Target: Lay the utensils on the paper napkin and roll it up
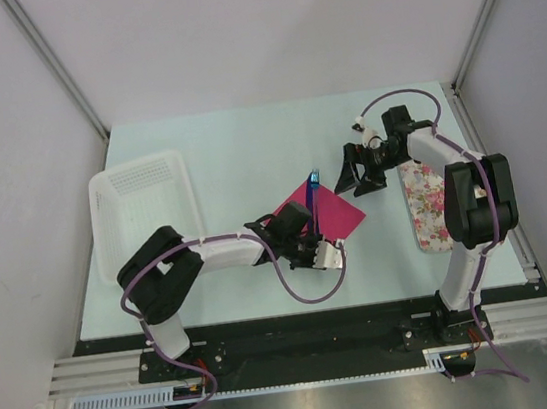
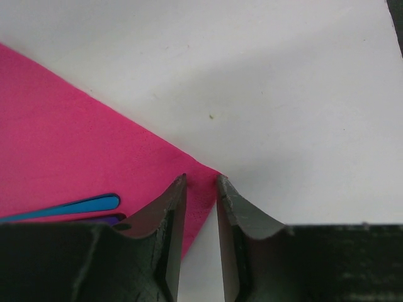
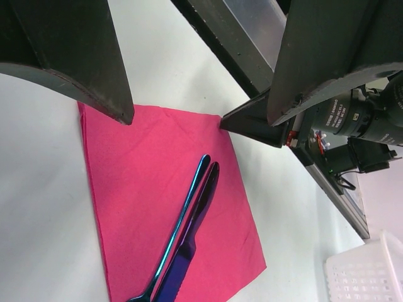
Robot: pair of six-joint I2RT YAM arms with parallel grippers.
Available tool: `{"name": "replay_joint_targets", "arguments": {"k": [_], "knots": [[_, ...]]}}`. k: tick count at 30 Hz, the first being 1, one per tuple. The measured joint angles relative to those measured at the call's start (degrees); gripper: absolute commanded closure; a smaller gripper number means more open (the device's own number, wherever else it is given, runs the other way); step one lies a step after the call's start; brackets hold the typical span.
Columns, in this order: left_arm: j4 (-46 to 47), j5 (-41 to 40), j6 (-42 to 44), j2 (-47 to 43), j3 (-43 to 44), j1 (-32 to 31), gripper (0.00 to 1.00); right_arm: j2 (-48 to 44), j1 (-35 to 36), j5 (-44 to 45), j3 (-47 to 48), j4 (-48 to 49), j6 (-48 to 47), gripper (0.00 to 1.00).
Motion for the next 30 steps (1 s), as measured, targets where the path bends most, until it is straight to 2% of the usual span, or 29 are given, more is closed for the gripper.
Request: {"name": "replay_joint_targets", "arguments": {"k": [13, 18, 24, 30], "knots": [[-4.5, 1.1, -0.3, 0.4, 1.8, -0.1, 0.71, 0.0, 0.0, -0.7, 0.0, -0.2, 0.2, 0.09], [-5.6, 2.1, -0.9, 1.6, 3.3, 0.1, 0.79, 0.0, 0.0, -0.7, 0.0, -0.2, 0.4, 0.09], [-6.6, 2.7, -1.4, 2.7, 4.8, 0.3, 0.99, 0.1, 0.0, -0.7, 0.0, -0.2, 0.5, 0.09], [-7.3, 2.6, -2.1, 2.8, 5.3, 0.2, 1.00, 0.1, -0.1, -0.8, 0.0, -0.2, 0.6, 0.09]]}}
